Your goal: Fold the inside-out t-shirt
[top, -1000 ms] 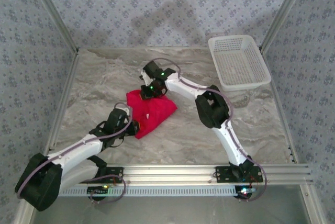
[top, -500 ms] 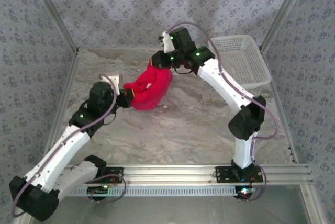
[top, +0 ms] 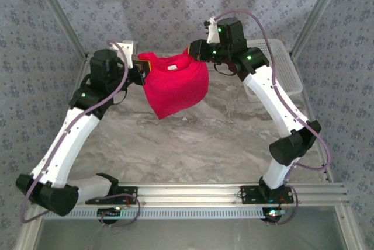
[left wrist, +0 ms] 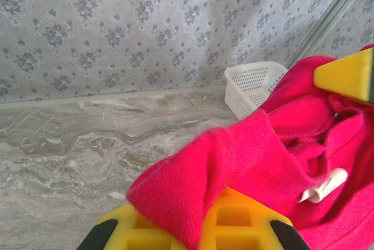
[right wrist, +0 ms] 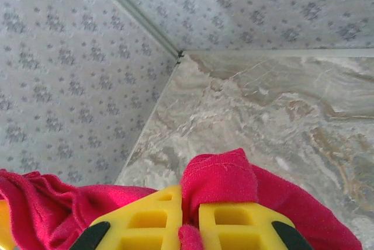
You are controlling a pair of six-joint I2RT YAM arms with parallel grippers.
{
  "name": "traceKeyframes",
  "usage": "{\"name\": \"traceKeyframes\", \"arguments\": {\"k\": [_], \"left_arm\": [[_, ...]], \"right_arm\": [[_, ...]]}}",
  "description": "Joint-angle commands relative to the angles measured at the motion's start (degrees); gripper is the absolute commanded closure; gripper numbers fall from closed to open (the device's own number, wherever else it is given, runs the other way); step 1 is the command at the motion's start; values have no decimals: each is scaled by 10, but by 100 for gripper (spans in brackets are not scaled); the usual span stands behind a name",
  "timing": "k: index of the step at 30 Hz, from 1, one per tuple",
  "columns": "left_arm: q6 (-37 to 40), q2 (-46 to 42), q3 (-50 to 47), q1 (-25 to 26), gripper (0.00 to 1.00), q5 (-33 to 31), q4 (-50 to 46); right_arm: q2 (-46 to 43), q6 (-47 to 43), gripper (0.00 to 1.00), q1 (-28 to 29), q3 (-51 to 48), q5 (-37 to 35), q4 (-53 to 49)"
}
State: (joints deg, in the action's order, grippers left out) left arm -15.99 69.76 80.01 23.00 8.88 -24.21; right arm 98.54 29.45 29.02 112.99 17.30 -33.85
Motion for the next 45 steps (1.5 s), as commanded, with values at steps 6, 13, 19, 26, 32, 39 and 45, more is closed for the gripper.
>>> {"name": "traceKeyframes", "arguments": {"k": [6,13,19,26,32,39,45], "left_arm": [[63,57,15,-25,100,28,39],[108,203,139,-68,100,117,78],[167,280,205,-67,100,123,81],[194,144,-117,11,100,71,206],[103,40,-347,115,100,18,243],[54,-24,-406,149,100,1,241],[77,80,-353,132,100,-15,244]], "right_arm": [[11,11,100,-38,-9,-6,54],[110,23,100,-82,111,35,41],[189,42,100,-108,188,91,37],[14,24,100,-54,-189,41,141],[-170,93,100,31,-529,-52,232],[-274,131,100,52,-621,-123,212],[-206,113,100,-3,-589,-100,229]]}}
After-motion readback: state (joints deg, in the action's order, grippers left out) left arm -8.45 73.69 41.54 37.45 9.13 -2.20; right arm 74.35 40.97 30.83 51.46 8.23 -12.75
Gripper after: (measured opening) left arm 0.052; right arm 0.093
